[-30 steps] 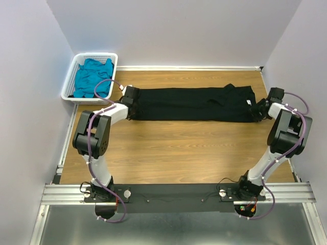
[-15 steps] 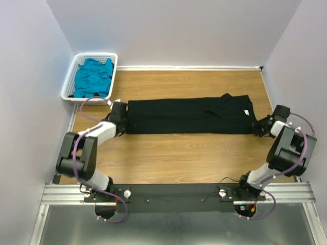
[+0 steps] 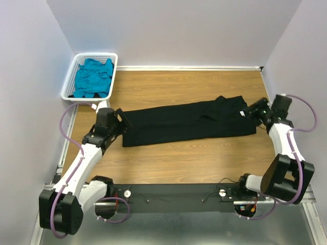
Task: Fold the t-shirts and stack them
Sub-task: Fold the tshirt
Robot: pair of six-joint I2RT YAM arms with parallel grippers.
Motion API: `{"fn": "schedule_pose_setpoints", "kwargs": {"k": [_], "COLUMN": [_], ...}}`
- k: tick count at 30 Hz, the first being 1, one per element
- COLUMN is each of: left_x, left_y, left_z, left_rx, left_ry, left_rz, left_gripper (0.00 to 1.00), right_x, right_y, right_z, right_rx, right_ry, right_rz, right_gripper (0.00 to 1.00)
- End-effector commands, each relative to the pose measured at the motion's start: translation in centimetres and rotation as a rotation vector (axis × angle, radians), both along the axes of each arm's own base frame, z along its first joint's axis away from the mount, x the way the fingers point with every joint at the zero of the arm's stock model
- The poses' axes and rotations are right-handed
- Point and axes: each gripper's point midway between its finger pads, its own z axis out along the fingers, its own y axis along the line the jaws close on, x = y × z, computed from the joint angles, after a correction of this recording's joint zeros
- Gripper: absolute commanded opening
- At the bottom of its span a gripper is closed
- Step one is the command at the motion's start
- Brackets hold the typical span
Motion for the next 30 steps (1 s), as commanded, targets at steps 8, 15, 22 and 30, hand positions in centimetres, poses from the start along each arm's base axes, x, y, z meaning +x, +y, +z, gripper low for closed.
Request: {"fn": "schedule_pose_setpoints", "kwargs": {"k": [8,15,22,30], "left_x": [2.5,3.0,3.0,2.9], "left_y": [1.9,0.6,0.7,0.8], "left_z": [4.0,3.4,3.6,3.6], "left_rx": [0.223,0.181,0.183,0.184], "left_ry": [-0.197,-0.201,-0.205,-0.205], "left_rz": [-0.088,-0.143,-0.135,-0.134], "left_gripper": [0.88,0.87,0.86,0.86], "right_x": [6.1,6.5,6.2,5.2], "right_y": [8.9,10.5,12.1,11.9], "right_z": [-0.7,-5.3,-8.2,-10.0], "right_rx": [0.07,0.08,0.156,0.166], "right_ry": [-0.04,0.054,0.102,0.15], "right_rz": [0.302,0.317,0.318,0.274], "right_gripper": [0.57,0.56,0.54,0.52]}}
